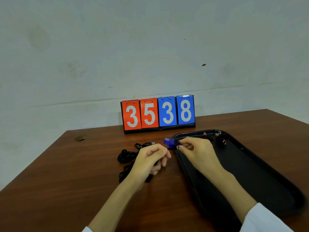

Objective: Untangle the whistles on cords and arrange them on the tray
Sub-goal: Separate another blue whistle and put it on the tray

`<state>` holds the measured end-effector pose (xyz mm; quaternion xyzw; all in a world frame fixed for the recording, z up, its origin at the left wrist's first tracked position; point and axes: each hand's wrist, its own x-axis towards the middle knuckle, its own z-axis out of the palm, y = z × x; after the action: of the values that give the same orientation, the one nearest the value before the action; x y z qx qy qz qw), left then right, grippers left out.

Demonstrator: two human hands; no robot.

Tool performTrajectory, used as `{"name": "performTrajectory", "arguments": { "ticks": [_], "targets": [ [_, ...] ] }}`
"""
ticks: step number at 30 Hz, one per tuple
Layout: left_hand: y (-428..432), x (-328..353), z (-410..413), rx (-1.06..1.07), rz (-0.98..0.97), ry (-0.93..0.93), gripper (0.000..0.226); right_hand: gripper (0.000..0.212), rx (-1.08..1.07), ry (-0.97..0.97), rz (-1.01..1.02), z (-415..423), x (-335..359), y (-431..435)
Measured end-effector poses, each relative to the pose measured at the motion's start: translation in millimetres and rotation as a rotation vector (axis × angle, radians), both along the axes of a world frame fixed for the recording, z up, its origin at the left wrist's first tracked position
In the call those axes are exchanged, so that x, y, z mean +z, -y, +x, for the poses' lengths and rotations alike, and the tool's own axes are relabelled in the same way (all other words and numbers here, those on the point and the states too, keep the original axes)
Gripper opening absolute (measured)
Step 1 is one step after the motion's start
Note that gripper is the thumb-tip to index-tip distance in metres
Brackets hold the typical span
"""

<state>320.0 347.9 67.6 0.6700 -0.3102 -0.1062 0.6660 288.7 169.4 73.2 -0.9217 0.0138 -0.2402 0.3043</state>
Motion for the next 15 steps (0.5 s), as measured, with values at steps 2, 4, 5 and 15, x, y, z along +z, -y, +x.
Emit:
{"name": "performTrajectory", "arguments": {
  "ticks": [2,4,5,15],
  "targets": [
    [-2,0,0,0.006,-0.010,0.028,0.025,0.026,0.038,-0.081,-0.043,1,0,-1],
    [-2,0,-1,0.051,0.016,0.088,0.024,0.023,0.092,-0.170,-0.046,3,-1,-2],
    [-2,0,-2,0.092,0.039,0.121,0.024,0.021,0.123,-0.208,-0.027,3,-2,-1],
    [-4,3,7,0.272,0.199,0.084,0.028,0.013,0.605,-0.556,0.358,-7,8,5]
  ]
}}
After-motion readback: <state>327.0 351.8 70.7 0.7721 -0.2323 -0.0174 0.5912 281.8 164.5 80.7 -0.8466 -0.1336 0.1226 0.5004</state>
